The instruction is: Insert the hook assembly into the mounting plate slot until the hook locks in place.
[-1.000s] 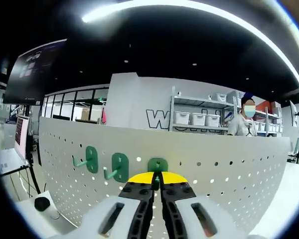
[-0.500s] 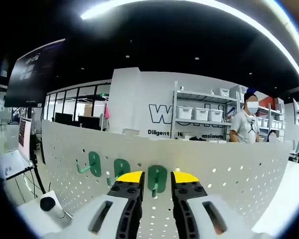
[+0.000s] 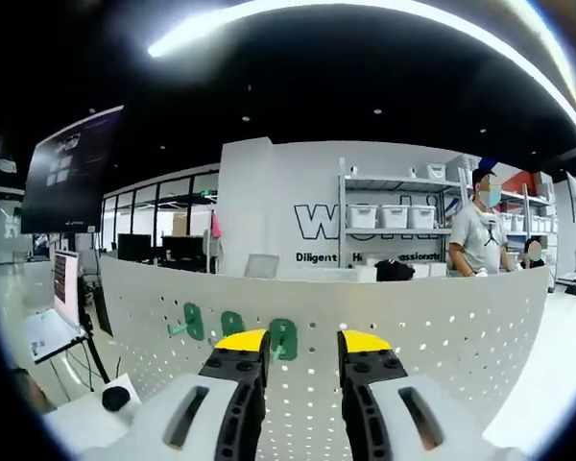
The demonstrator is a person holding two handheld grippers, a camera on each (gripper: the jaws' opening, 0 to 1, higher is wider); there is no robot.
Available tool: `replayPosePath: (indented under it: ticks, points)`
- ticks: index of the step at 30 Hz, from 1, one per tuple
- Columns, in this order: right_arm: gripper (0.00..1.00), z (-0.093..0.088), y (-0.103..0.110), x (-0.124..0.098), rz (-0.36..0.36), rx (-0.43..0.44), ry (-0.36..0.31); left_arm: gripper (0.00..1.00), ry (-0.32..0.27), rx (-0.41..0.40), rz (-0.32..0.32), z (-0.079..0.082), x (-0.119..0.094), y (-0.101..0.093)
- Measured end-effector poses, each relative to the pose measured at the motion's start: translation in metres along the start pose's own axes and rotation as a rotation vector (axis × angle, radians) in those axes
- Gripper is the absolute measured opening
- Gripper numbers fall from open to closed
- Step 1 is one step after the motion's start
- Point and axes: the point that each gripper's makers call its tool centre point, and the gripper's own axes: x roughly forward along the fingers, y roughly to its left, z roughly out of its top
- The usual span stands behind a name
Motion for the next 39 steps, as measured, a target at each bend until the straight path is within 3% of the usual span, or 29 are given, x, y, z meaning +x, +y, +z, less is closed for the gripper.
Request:
replayPosePath:
  ticks: [9,13,23,28,39]
  points:
    - [0.32,-0.032,-0.022,-0.037,-0.005,-0.065,0.073,1.0,0.028,0.003,-0.002,-0.006,0.002,0.0]
    - [0.33,-0.053,-0.034,-0.05,-0.003,-0.039,0.118,1.0,0.036,0.013,-0.003,-0.007,0.002,-0.001]
    - [0.35,-0.099,-0.055,-0.082,0.01,-0.172,0.227,1.0,0.057,-0.017,0.008,-0.011,0.002,0.002]
    - [0.36,-0.12,-0.058,-0.095,0.024,-0.173,0.273,1.0,0.076,-0.023,0.002,-0.015,0.003,0.003]
    - [0.37,-0.168,-0.058,-0.122,0.054,-0.211,0.403,1.0,0.061,-0.127,0.021,-0.014,0.001,0.012]
